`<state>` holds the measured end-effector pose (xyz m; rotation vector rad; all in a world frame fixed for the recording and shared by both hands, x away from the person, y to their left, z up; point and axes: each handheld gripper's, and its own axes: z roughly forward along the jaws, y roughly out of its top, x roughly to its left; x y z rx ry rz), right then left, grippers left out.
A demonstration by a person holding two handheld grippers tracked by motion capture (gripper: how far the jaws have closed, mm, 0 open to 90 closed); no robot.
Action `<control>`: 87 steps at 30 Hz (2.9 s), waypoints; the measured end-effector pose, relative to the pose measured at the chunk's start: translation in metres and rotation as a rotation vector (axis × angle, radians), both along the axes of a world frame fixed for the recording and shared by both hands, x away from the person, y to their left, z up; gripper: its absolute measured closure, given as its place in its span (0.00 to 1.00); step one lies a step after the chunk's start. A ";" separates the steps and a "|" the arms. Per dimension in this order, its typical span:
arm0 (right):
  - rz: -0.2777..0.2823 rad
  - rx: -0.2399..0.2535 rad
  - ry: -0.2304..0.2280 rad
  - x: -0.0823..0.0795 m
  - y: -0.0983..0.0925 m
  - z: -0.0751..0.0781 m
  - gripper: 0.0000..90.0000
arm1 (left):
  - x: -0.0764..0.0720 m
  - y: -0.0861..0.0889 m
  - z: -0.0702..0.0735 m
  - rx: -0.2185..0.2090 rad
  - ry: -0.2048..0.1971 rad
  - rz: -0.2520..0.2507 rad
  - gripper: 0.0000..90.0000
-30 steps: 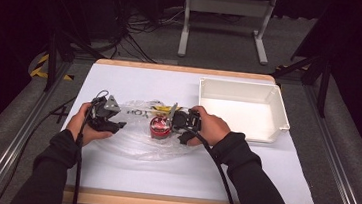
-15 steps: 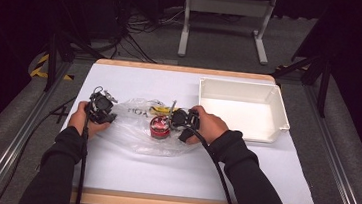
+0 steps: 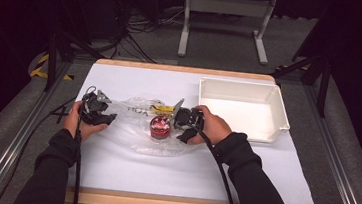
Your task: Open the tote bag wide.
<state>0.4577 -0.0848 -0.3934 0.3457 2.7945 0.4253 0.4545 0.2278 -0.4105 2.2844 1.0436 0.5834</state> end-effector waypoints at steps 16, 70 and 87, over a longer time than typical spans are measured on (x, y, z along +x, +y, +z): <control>-0.005 0.333 -0.058 -0.010 -0.006 0.031 0.29 | -0.056 -0.031 0.043 -0.184 -0.191 -0.207 0.14; -0.047 0.050 0.143 0.003 0.060 0.020 0.24 | -0.128 0.023 -0.045 -0.304 -0.179 -0.188 0.08; -0.063 0.004 0.209 0.012 0.067 0.015 0.27 | -0.131 0.024 -0.045 -0.314 -0.196 -0.187 0.08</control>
